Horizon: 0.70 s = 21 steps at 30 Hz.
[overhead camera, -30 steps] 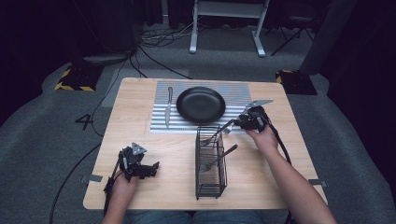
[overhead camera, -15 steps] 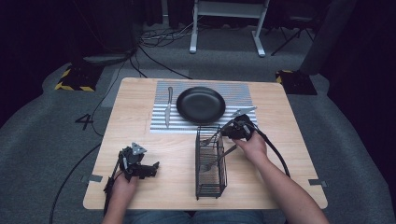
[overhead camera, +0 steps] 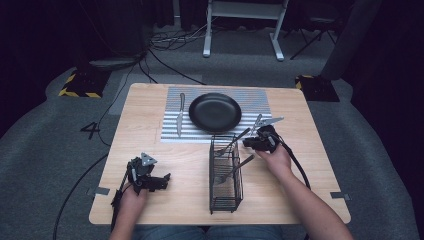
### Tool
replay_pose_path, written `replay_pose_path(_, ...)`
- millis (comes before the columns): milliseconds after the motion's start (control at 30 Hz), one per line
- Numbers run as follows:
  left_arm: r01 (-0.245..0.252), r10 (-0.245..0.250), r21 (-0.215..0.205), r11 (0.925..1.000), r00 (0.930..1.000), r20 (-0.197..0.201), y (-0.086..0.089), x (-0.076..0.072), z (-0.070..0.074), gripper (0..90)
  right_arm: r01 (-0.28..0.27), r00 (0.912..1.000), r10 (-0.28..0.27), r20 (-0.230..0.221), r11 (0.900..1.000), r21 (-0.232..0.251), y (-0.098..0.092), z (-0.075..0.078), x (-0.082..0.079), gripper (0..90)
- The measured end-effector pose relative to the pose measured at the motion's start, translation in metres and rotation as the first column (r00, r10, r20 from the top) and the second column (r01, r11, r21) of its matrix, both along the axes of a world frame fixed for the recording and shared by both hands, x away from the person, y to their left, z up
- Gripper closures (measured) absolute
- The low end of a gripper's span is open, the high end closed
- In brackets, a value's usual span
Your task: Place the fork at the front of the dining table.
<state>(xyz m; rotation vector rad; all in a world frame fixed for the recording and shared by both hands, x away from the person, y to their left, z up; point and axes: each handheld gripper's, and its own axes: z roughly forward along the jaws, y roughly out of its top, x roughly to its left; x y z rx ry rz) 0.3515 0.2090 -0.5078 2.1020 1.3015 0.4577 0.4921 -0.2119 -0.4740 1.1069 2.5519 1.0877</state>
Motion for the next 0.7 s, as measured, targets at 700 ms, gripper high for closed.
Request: replay_pose_path(700,0.000,0.000,0.000,1.0000,1.0000,0.000,0.000,0.000,0.000,0.0,0.028,0.9994,-0.027,-0.021,0.998,0.050,-0.032,-0.002,-0.022,71.0)
